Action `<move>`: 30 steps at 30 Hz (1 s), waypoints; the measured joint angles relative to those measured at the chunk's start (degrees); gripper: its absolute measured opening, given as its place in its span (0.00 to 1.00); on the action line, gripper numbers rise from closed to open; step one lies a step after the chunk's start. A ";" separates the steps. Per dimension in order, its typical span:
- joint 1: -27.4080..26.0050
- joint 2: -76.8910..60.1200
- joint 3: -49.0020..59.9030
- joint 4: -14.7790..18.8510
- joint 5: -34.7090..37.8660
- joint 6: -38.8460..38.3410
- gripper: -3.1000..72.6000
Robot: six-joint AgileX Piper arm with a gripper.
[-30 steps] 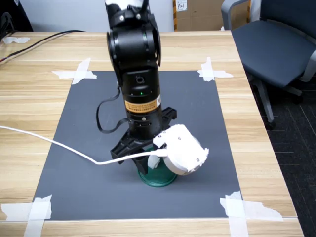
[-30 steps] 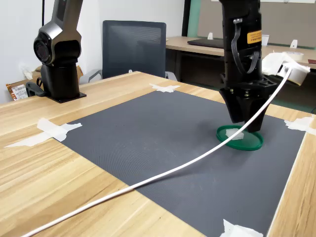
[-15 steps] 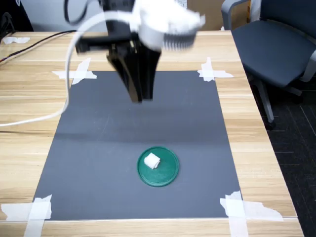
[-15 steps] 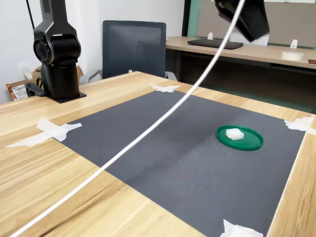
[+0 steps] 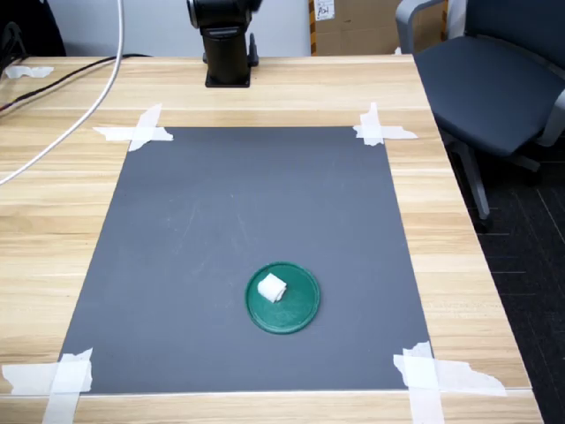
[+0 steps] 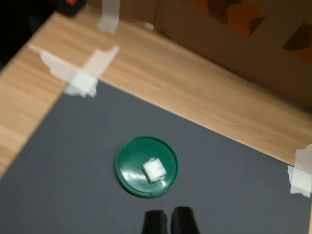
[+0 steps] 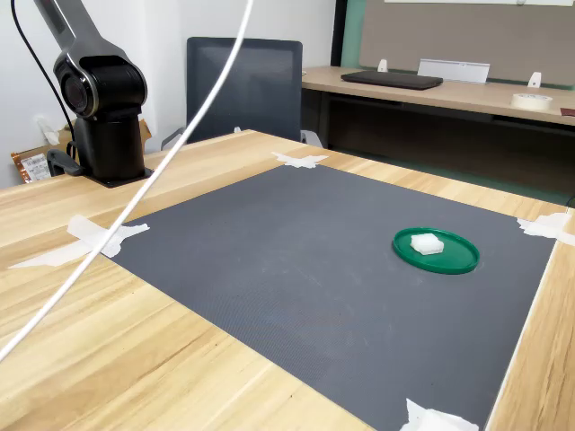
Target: Grasp a white terminal and put it in the green lid.
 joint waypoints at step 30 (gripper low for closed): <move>-10.32 -47.37 43.23 2.57 -2.00 3.16 0.01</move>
